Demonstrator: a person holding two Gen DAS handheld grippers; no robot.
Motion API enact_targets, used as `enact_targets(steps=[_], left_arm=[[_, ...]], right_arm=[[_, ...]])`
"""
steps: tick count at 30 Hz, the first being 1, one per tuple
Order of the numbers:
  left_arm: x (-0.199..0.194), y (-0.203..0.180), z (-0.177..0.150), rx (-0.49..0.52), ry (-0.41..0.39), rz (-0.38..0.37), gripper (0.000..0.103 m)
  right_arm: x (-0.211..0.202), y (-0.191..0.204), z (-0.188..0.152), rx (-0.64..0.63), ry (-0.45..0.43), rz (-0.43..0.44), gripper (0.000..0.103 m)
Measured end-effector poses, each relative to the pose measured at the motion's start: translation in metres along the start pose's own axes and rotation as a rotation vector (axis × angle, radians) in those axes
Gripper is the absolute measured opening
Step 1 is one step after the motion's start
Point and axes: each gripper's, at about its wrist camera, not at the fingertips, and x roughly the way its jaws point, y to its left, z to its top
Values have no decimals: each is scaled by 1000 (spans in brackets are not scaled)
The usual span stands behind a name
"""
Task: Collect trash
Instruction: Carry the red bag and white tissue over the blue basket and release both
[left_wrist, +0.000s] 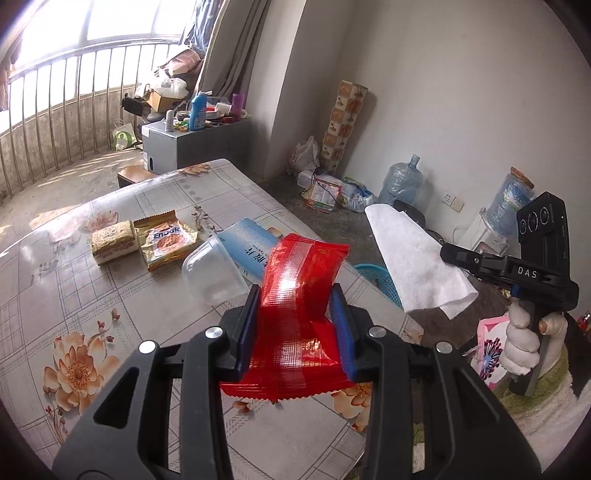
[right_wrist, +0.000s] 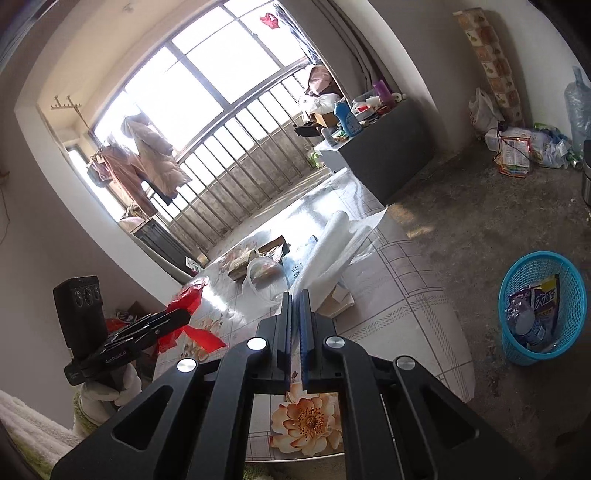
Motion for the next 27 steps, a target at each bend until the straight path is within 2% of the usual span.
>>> enact_targets(steps=[4,8,12,14,19,23,25,27], left_arm=[[24,-31,30,38,-3,-106,35],[68,-65,59,52,45,-238,35],[130,-106,82,93,144,-315,35],[164,-127,90,119,194,-344,35],[265,-182,95,185,346,-362,36],[350,-222,84,275,462,-345,38],[388,-234,77,282,507,-340,39],[427,-241,72,272,534,-312,47]], right_arm=[[-38,-27,10,35,-99,-78,4],[-70,-62,13,92,-177,-197,4],[-79,-104,12,152,-187,-377,4],[-75,-130,11,196,-175,-436,4],[-47,-207,2,356,-94,-534,4],[-19,-267,-2,451,-36,-572,4],[-6,-298,-2,486,-15,-578,4],[11,-331,-5,513,14,-591,4]])
